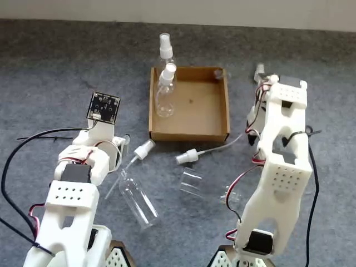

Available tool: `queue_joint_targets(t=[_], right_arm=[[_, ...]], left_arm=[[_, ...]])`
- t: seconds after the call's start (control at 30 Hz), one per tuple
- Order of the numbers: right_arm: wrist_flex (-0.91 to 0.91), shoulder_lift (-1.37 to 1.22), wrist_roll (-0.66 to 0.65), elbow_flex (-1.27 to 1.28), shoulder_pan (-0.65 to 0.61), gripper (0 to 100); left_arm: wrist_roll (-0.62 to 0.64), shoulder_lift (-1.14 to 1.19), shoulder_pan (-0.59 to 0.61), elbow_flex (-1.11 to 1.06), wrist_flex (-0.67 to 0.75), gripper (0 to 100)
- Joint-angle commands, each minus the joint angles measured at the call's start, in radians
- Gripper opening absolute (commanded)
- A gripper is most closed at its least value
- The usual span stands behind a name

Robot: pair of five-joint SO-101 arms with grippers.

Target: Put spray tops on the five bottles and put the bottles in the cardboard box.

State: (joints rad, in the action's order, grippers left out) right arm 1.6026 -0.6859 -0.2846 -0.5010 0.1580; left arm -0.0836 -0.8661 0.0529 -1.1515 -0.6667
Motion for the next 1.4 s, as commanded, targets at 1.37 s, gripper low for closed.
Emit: queue_joint_targets(t=[1.37], right_arm=[[-0.734,-0.470,0.009,-0.415,-0.056,9.1]], left_arm=[[0.009,-0.012,-0.019,0.002,0.012,20]])
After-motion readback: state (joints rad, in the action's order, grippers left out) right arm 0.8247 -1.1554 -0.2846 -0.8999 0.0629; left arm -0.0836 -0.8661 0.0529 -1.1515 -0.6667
